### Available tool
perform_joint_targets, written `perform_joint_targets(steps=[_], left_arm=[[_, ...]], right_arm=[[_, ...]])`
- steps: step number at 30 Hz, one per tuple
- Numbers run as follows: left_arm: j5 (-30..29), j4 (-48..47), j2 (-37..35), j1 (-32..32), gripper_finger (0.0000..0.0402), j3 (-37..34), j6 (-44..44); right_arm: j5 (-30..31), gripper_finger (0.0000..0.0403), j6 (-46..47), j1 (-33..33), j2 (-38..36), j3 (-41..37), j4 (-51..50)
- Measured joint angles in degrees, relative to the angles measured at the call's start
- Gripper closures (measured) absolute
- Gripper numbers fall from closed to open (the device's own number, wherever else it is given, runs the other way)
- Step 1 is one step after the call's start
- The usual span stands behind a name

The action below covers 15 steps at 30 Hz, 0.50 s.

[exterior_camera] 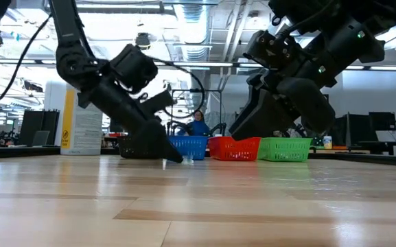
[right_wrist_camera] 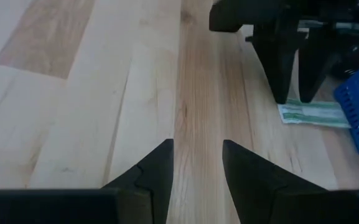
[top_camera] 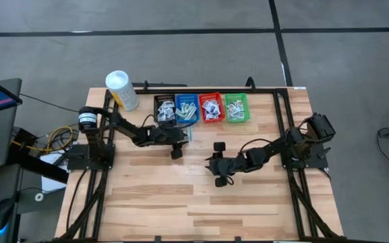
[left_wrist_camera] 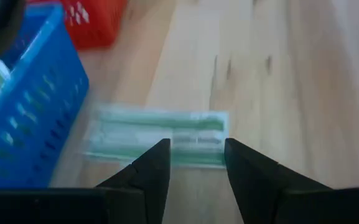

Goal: Pick & Place First Aid Supplies
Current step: Put the green pad into the blue bin

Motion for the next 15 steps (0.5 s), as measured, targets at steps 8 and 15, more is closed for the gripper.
perform_joint_targets(steps=[8,15], left_arm=[[2.3,4.3,4.5,1.3,0.0254,0.2,-0.8],[3.5,4.2,4.7,0.9,0.0274,0.2,-1.3]], right_arm=[[0.1,0.0272,0.0,0.0,0.0,0.0,0.0],[0.1,0.0272,0.1,0.0,0.0,0.0,0.0]])
